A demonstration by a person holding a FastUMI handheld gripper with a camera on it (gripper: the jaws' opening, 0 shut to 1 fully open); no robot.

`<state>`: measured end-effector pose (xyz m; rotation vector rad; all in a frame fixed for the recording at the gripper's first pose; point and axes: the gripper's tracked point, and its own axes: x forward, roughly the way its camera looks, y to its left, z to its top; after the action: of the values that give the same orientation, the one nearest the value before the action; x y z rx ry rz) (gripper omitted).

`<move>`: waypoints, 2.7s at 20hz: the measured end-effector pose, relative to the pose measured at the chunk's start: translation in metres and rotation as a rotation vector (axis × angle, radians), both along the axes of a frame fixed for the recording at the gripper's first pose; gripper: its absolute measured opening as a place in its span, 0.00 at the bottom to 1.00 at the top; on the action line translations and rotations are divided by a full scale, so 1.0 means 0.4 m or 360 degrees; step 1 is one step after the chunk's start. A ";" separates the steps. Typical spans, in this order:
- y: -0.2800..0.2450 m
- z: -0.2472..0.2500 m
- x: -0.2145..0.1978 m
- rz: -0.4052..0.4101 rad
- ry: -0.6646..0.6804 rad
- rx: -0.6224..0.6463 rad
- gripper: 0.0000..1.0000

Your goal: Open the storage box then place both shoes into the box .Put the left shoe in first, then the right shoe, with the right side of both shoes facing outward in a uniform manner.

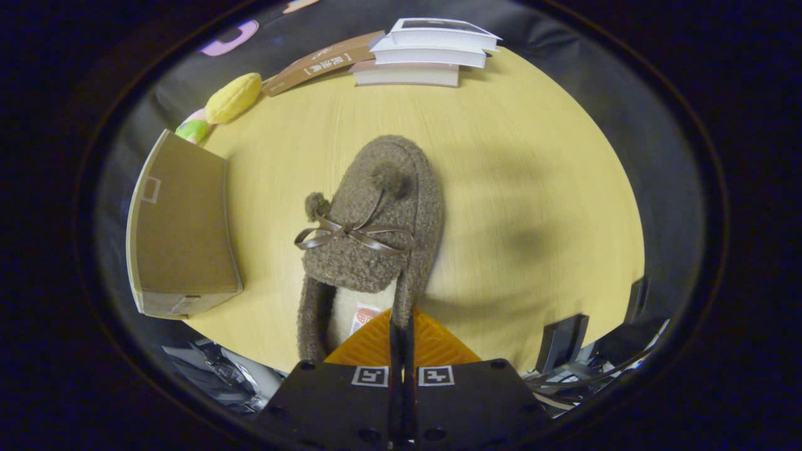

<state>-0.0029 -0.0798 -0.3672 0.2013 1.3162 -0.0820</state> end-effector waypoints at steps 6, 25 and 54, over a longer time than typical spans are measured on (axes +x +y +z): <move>0.022 0.066 0.016 -0.0080 -0.0075 0.0150 0.03; 0.682 0.536 0.173 0.0485 -0.0351 0.0822 0.03; 0.434 0.638 0.277 0.0262 -0.1166 0.0351 1.00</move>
<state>0.1079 0.0936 -0.1121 0.2767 0.6036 0.2591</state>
